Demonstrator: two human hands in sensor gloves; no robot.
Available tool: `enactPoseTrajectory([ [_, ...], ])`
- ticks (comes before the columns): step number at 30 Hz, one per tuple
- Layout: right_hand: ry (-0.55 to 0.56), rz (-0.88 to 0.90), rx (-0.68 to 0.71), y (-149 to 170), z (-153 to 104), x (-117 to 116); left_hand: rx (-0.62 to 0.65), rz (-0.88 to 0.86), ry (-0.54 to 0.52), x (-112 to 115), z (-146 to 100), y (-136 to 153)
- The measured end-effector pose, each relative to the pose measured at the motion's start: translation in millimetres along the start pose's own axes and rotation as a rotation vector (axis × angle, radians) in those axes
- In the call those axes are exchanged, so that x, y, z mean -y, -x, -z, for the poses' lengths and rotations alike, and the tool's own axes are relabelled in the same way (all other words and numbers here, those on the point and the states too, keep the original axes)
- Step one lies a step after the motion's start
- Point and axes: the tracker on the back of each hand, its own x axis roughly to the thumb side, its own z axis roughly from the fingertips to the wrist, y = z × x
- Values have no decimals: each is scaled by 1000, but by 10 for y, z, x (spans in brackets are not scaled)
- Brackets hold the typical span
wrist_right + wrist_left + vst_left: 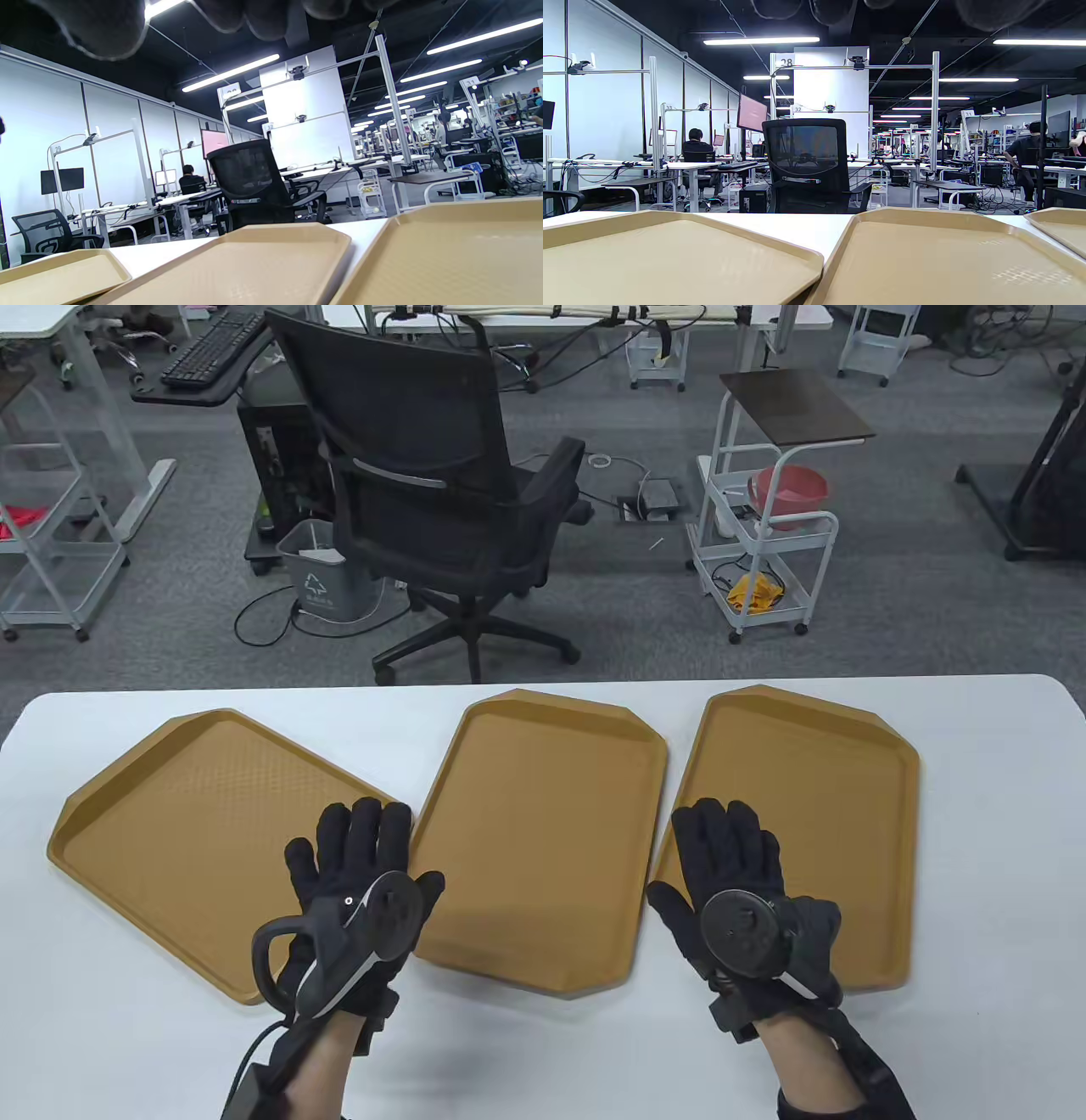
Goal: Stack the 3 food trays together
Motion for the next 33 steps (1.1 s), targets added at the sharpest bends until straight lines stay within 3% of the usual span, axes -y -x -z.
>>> enactPoseTrajectory([
  [13,-56,36,-93,37,20,-120,1,-9,13,27,7,6],
  [21,-258,115,-313,208,53,-726,1,0,49,66,10,-18],
  [27,-408,50,-420,196,19,-1246,5,-8,51,69,-1,-23],
  [33,-450,-32,-465,30,56,-1487,15,4,66,84,-12,-48],
])
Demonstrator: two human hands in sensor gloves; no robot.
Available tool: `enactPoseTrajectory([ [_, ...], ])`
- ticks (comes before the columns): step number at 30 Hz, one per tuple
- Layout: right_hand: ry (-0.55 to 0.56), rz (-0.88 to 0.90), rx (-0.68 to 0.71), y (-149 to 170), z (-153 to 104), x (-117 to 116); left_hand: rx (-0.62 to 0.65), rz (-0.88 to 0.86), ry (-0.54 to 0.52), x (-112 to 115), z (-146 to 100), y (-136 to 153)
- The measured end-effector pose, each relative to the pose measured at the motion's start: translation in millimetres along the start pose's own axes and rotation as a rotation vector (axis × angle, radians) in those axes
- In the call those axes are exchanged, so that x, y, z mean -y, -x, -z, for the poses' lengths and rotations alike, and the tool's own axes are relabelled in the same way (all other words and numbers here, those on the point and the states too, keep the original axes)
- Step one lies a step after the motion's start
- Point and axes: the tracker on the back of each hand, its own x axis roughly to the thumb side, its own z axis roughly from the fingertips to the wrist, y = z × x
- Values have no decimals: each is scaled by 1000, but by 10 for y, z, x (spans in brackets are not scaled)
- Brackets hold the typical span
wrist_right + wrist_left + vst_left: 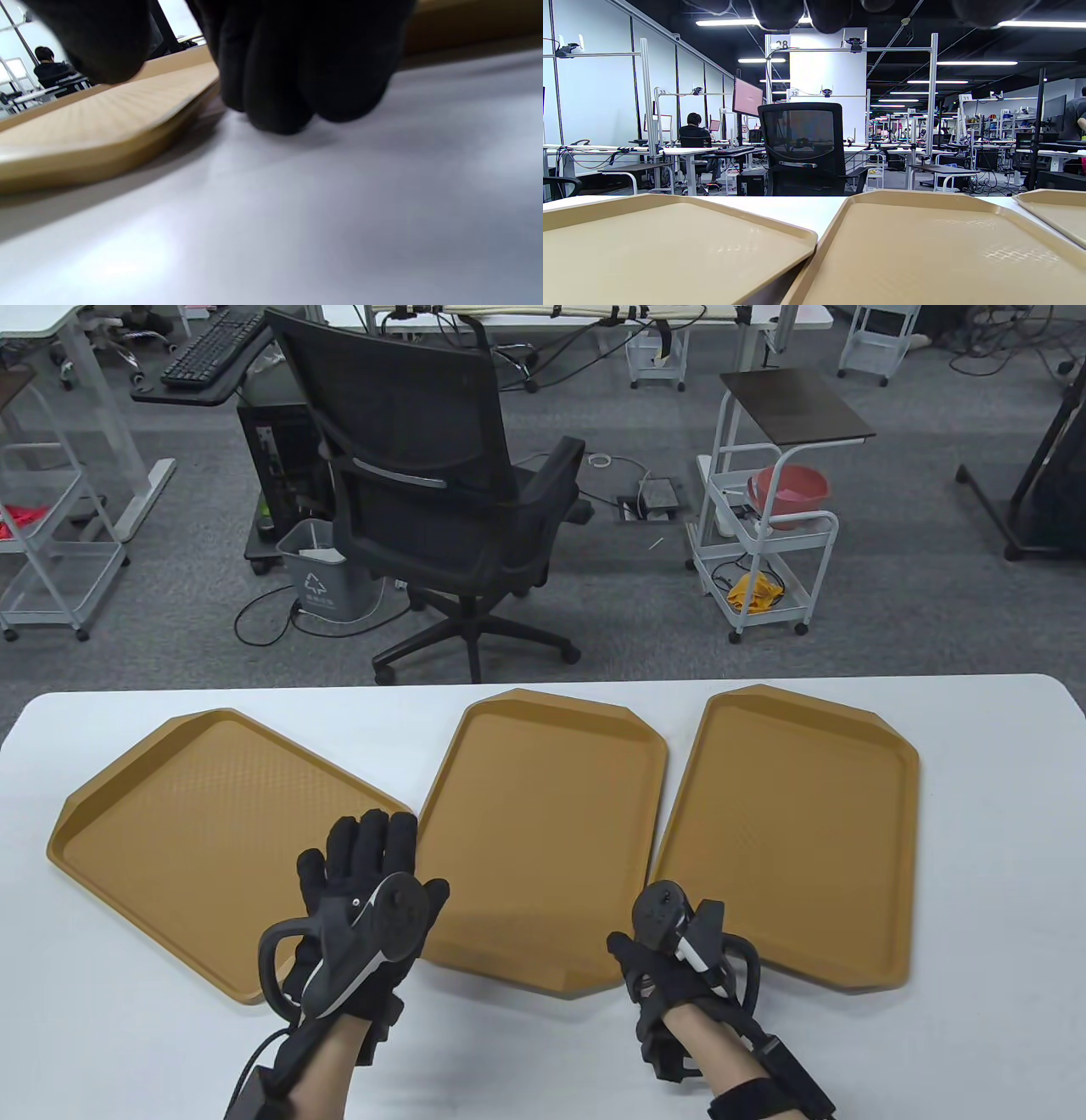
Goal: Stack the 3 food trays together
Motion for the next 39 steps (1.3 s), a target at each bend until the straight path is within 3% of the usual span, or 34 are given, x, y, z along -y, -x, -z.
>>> enactPoseTrajectory([
  [4,62,-74,-39,-104,25,-68,2,-6,8,-3,-1,-8],
  [8,56,-119,-59,-151,55,-64,6,-10,5,-4,-3,-15],
  [12,45,-62,-85,-118,84,-44,5,-21,6,1,2,-10],
  [26,-286,709,-235,261,163,-17,-1,-32,12,-9,6,10],
  [35,-242,952,-227,301,77,163,4,-40,22,-18,4,13],
  [39,-172,866,-159,278,51,239,8,-46,28,-22,3,16],
])
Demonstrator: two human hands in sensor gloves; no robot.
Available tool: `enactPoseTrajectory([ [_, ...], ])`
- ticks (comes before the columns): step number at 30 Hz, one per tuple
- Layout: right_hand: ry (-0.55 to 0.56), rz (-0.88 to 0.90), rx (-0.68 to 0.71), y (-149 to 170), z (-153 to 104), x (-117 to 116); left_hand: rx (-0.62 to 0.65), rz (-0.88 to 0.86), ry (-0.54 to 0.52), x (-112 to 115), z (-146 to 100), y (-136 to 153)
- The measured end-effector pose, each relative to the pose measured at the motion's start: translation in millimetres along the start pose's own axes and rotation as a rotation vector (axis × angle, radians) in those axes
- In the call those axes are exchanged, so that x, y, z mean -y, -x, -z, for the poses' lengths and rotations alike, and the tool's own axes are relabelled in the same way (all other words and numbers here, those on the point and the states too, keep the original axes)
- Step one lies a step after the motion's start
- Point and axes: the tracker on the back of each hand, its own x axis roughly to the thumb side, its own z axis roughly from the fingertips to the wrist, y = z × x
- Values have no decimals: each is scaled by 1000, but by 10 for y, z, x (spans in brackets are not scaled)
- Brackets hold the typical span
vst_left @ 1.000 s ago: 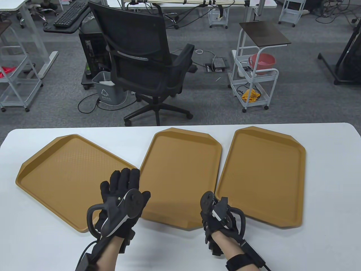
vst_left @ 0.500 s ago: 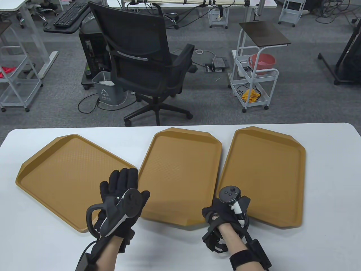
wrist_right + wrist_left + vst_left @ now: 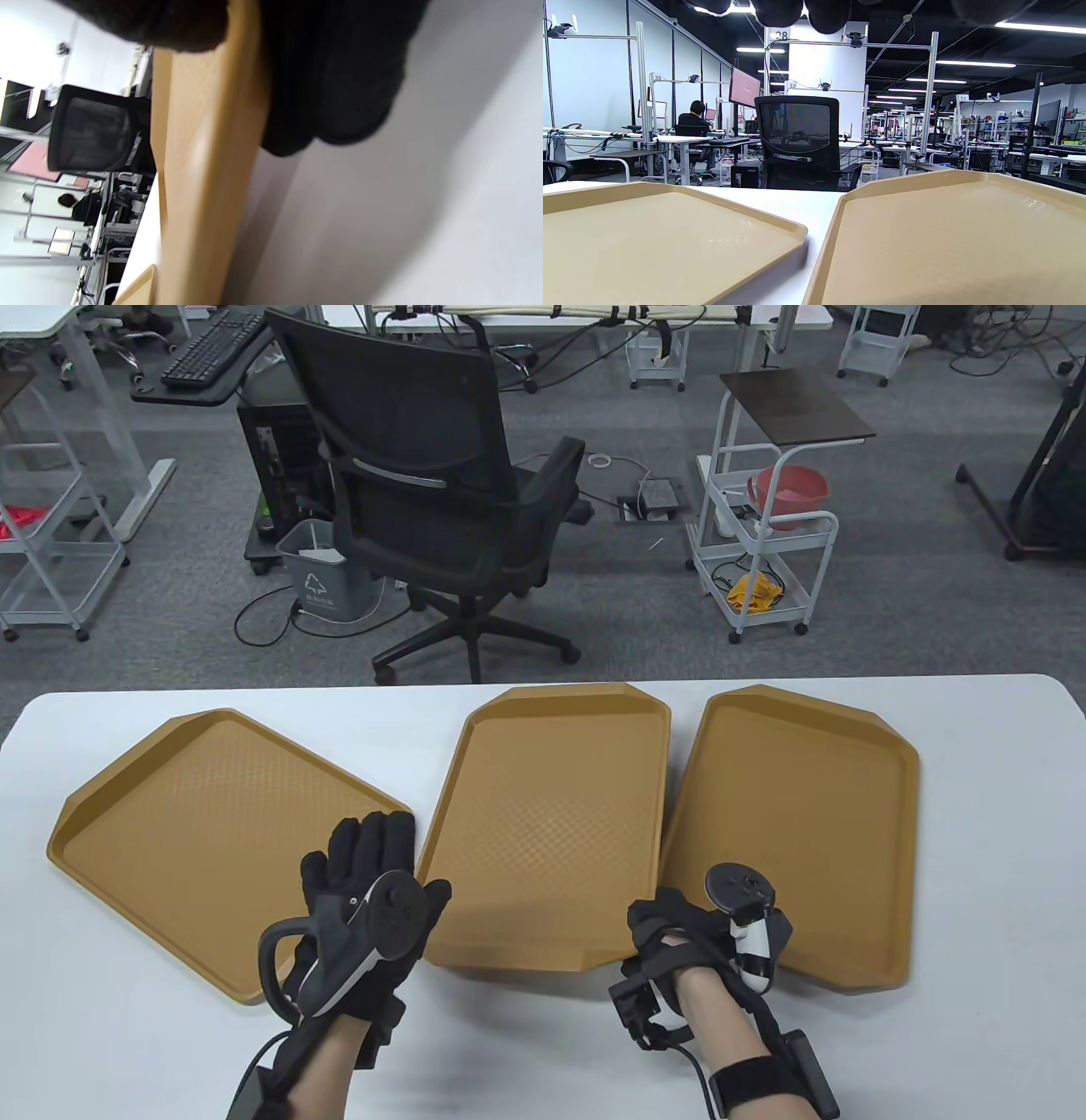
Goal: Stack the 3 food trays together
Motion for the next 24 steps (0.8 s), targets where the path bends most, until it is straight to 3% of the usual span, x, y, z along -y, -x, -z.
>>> enactPoseTrajectory([
  [3,85,59,31,-9,-21,58,1,-2,1,-3,-2,1],
  [7,96,193,66,-21,-41,202,5,-6,-4,-12,-6,3],
  [10,126,178,107,-36,-80,358,4,-11,-3,-13,-5,7],
  [16,271,77,221,-115,-223,872,3,-11,6,-9,0,16],
  [24,521,-54,253,-186,-489,1727,7,-2,16,-7,-3,0],
])
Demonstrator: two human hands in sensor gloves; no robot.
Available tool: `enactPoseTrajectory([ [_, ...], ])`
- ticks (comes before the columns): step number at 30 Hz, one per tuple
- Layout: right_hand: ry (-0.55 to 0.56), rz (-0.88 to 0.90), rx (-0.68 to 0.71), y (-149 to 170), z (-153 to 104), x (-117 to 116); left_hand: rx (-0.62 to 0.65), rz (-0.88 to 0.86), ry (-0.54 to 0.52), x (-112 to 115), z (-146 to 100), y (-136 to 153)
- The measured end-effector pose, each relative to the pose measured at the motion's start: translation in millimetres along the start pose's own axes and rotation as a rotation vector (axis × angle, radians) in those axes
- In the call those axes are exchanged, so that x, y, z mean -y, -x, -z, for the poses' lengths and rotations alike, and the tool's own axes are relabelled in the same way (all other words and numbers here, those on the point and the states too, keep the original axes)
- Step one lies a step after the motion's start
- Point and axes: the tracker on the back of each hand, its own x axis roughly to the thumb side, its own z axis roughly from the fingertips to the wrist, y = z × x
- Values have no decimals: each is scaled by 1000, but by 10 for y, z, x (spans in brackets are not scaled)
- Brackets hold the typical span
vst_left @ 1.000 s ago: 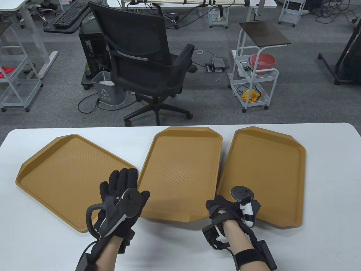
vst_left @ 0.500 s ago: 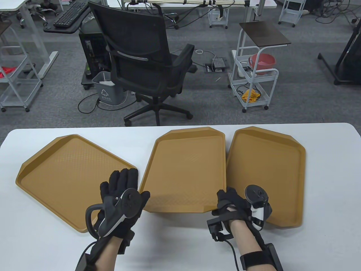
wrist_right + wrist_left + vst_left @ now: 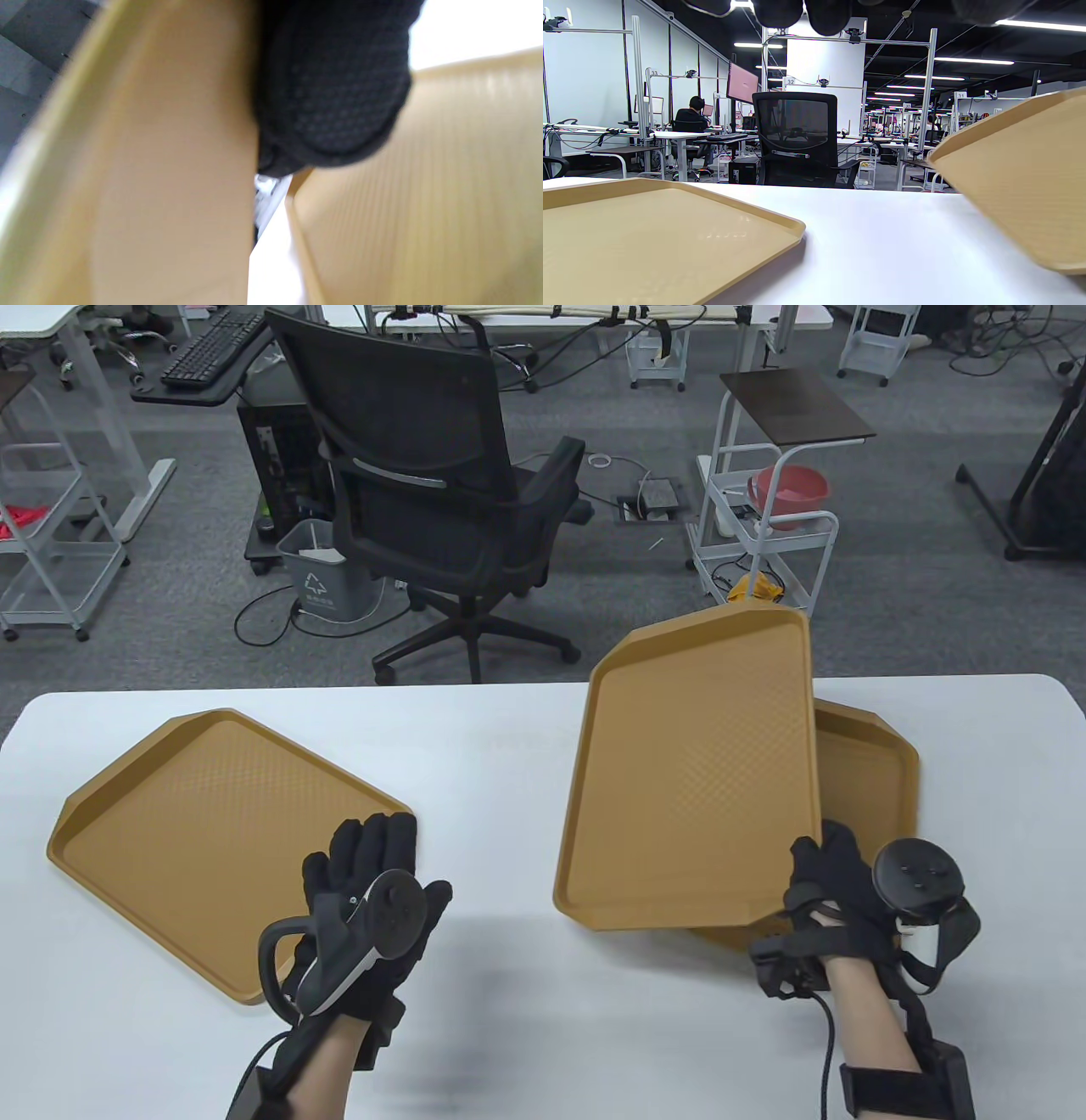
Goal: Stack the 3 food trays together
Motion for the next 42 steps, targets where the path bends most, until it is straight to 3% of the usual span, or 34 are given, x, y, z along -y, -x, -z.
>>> enactPoseTrajectory([
  [5,90,-61,-62,93,87,381,-3,3,6,3,3,-3],
  [9,116,-71,-113,225,129,498,-5,6,11,1,5,-6],
  [24,65,6,-226,582,279,416,-16,18,29,-1,10,-6],
  [29,63,-135,-227,571,299,397,-17,21,37,-1,13,-8],
  [34,66,-412,-264,603,311,347,-16,22,43,0,16,-5],
  [42,52,-683,-368,1025,341,149,-16,25,51,7,23,-4],
])
